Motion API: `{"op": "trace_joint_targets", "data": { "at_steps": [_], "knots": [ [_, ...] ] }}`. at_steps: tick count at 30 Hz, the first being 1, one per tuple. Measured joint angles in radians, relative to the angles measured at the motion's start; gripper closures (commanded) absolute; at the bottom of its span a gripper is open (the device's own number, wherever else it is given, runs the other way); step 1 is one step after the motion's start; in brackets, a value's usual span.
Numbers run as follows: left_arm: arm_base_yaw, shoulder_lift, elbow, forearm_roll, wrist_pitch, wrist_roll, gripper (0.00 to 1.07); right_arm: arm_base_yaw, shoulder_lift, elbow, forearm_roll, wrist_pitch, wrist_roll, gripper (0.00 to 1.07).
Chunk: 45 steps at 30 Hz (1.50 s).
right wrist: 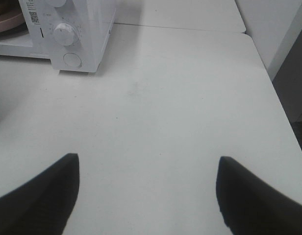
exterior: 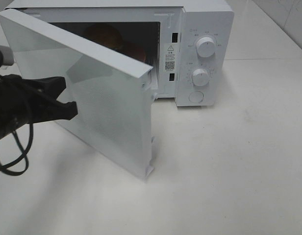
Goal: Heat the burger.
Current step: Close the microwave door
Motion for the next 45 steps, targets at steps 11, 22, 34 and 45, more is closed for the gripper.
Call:
{"op": "trace_joint_targets", "data": {
  "at_steps": [11, 22, 34, 45],
  "knots": [
    [-0.12, 0.17, -0.254, -0.162, 0.0, 0.121, 1.07, 0.0, 0.0, 0.0, 0.0, 0.0, 0.0, 0.32],
    [-0.123, 0.321, -0.51, -0.182, 0.103, 0.124, 1.07, 0.0, 0.0, 0.0, 0.0, 0.0, 0.0, 0.32],
    [-0.143, 0.444, -0.706, -0.18, 0.2, 0.134, 1.07, 0.0, 0.0, 0.0, 0.0, 0.0, 0.0, 0.32],
    [-0.134, 0.46, -0.787, -0.26, 0.38, 0.215, 1.07, 0.0, 0.0, 0.0, 0.0, 0.0, 0.0, 0.32]
  ]
}}
